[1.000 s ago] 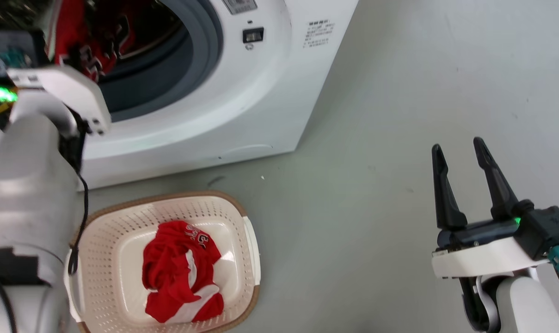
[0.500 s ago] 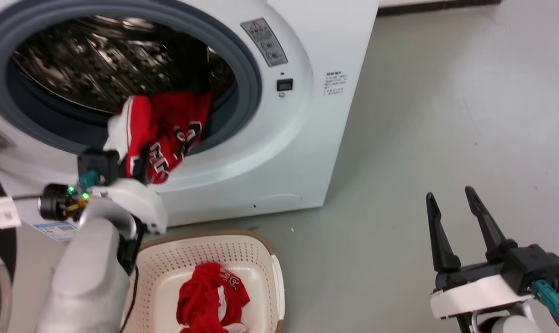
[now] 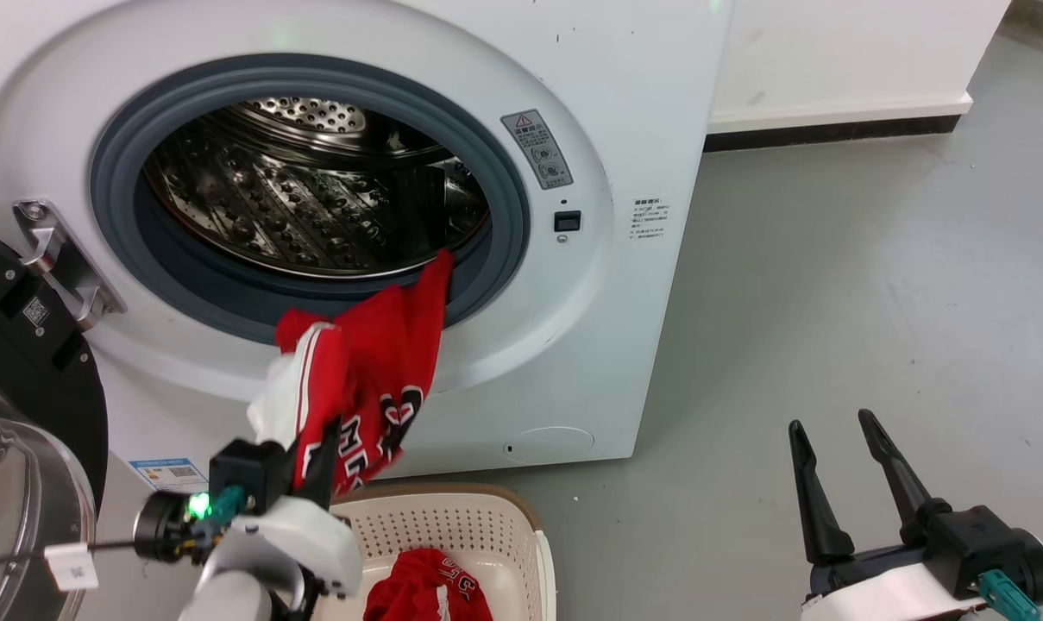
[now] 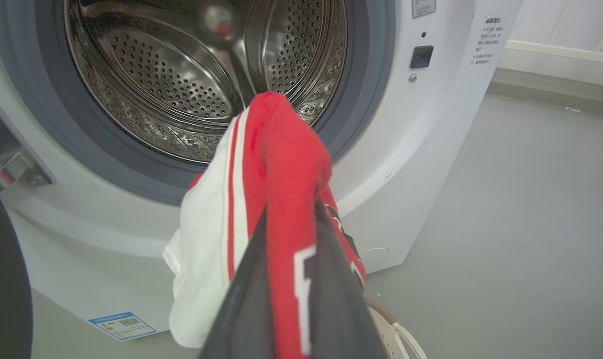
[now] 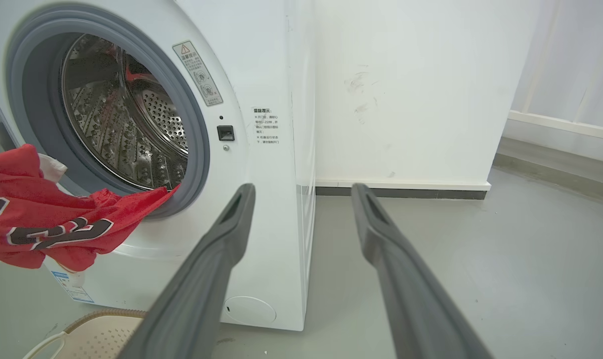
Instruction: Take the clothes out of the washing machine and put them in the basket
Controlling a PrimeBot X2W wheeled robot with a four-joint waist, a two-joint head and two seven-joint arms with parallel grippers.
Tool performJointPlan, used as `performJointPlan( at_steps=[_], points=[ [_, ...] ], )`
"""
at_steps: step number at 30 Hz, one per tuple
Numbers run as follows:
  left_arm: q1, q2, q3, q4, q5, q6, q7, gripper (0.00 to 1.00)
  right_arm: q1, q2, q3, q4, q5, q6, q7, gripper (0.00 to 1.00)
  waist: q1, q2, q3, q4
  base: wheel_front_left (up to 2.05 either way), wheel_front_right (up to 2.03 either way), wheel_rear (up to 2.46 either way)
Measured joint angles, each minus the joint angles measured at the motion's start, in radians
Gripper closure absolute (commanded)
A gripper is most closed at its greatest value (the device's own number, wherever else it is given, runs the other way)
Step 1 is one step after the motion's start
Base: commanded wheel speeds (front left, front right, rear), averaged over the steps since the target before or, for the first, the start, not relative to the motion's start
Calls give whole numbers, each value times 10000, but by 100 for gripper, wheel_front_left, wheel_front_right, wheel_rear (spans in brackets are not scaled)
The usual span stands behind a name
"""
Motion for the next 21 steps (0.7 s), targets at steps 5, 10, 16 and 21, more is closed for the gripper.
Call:
performJointPlan(
  at_steps=[5,10,16,21],
  points=[
    [1030,-82,-100,-876,-180,155,426,100,48,0,6,4,35,0,0,0,1,0,-60,22,0,0,0],
    [1678,-125,-265,-1152,-326,167,690,100,33,0,44,-10,58,0,2,0,1,0,94,-55,0,0,0],
    [1712,-203,-408,-654,-418,128,663,100,-168,-2,6,-29,63,0,0,0,3,0,491,-157,0,0,0],
    [1355,-334,-585,378,-545,-40,456,100,-474,-2,21,-82,65,0,2,0,3,0,983,-261,0,0,0]
  ],
)
